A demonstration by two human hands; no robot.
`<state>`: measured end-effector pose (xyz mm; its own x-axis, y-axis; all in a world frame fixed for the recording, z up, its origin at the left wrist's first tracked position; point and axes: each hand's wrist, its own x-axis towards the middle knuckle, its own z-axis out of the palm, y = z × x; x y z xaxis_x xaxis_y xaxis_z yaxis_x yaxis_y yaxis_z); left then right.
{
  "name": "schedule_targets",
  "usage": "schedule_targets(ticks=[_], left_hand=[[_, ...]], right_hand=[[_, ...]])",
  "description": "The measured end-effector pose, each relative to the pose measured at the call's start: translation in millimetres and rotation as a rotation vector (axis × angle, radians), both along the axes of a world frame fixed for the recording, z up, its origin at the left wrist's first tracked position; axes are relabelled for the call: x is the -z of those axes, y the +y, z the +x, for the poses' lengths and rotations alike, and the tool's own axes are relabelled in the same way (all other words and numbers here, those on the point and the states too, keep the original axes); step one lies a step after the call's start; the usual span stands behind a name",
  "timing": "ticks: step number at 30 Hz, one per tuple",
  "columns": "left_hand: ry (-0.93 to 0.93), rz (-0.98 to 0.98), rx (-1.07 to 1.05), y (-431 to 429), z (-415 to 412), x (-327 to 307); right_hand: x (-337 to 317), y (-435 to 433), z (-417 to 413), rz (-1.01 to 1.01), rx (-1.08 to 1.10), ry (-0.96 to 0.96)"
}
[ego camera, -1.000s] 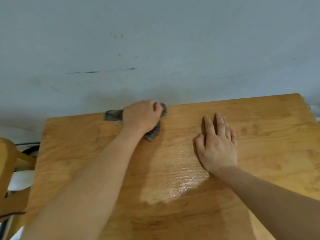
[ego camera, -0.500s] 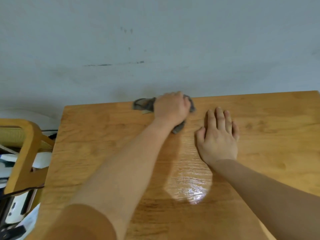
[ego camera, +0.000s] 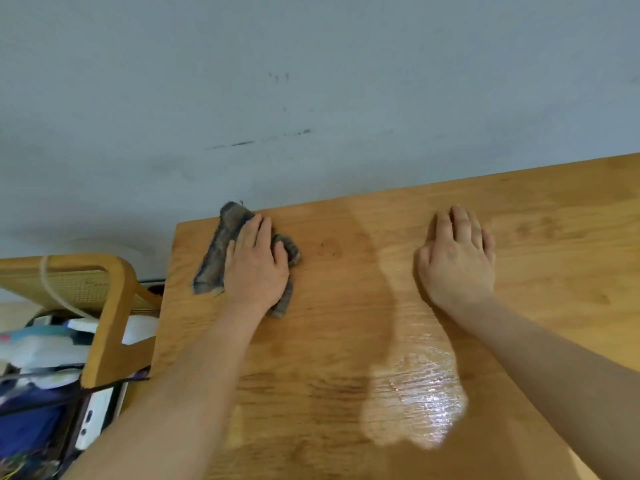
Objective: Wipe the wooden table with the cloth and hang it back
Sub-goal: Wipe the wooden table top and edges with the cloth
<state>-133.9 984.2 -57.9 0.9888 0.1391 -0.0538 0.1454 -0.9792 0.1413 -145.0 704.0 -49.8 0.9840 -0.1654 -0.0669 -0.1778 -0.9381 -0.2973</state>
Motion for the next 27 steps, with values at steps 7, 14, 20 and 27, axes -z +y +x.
schedule_targets(ticks=[7, 14, 20, 27], left_hand=[[0.027, -0.039, 0.27, -21, 21, 0], [-0.038, -0.092, 0.712, -48, 73, 4], [0.007, -0.055, 0.312, 37, 92, 0], [-0.01, -0.28, -0.235, 148, 74, 9]], right_hand=[[6, 145, -57, 0.062, -0.155, 0.041], [9, 152, -51, 0.008, -0.07, 0.013], [9, 155, -53, -0.037, -0.046, 0.009], [10, 157, -53, -0.065, -0.026, -0.014]])
